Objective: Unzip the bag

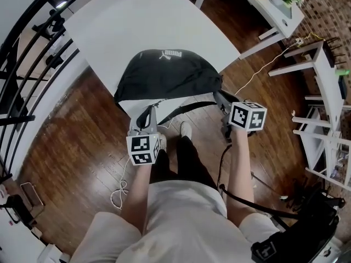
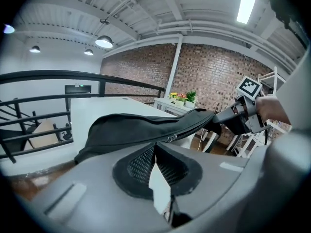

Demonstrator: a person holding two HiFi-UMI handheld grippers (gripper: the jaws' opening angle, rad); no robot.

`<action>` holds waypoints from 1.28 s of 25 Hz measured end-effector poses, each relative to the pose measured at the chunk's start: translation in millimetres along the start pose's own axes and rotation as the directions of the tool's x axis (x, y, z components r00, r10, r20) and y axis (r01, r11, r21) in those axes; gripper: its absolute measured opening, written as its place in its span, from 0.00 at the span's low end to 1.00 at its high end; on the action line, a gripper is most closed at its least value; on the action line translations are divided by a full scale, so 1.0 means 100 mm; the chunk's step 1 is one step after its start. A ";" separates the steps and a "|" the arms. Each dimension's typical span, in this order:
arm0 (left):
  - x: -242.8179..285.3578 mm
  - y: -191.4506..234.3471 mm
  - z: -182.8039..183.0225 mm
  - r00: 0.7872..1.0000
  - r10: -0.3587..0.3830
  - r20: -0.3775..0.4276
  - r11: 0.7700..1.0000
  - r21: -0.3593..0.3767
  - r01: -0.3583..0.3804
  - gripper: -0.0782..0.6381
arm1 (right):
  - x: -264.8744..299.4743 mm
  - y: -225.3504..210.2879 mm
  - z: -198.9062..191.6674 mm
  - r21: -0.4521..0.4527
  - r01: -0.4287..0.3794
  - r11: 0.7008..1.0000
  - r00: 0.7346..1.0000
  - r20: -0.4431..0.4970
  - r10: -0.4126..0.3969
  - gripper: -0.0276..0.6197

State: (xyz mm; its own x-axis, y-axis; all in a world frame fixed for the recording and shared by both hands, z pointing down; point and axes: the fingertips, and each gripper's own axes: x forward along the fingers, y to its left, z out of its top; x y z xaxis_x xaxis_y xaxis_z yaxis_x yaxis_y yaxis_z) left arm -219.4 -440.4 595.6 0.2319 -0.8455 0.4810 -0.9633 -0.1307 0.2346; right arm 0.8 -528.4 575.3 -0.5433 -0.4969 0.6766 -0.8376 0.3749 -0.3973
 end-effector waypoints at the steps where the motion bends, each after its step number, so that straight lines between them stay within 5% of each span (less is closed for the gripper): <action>1: -0.03 0.09 -0.01 1.000 0.015 -0.003 1.000 0.005 -0.015 0.14 | 0.00 -0.02 -0.01 -0.002 0.008 1.000 1.000 -0.001 -0.008 0.11; 15: -0.45 1.45 -0.11 0.972 0.231 -0.032 0.971 0.073 -0.229 0.14 | 0.10 -0.32 -0.25 0.001 0.095 0.996 0.995 -0.013 -0.095 0.10; 19: -0.50 1.36 -0.16 0.979 0.205 -0.013 0.976 0.076 -0.204 0.15 | 0.18 -0.37 -0.30 -0.007 0.109 0.994 0.994 0.027 -0.109 0.10; 22: -0.53 1.21 -0.21 0.986 0.168 -0.008 0.983 0.073 -0.167 0.16 | 0.25 -0.47 -0.38 -0.078 0.207 0.975 0.978 0.024 -0.206 0.12; 27: -0.89 1.00 -0.43 0.989 0.150 0.012 0.986 0.079 -0.150 0.13 | 0.02 -0.73 -0.85 -0.294 0.378 0.878 0.922 0.033 -0.386 0.22; 29: -1.12 0.91 -0.51 0.989 0.143 0.024 0.986 0.084 -0.144 0.13 | -0.21 -0.68 -0.99 -0.275 0.381 0.883 0.924 0.077 -0.375 0.15; 30: -1.23 0.85 -0.54 0.990 0.140 0.034 0.986 0.088 -0.142 0.13 | -0.35 -0.60 -1.02 -0.250 0.369 0.895 0.930 0.114 -0.351 0.03; 32: -1.46 0.68 -0.57 0.989 0.133 0.064 0.985 0.102 -0.139 0.13 | -0.67 -0.38 -1.04 -0.217 0.345 0.913 0.929 0.215 -0.300 0.03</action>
State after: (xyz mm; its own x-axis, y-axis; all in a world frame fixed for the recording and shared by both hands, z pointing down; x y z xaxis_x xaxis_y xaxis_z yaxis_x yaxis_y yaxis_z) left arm -311.0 -296.1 589.1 0.0926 -0.8868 0.4527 -0.9949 -0.0638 0.0784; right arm 75.4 -427.7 609.7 -0.2656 -0.7425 0.6149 -0.9402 0.3405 0.0050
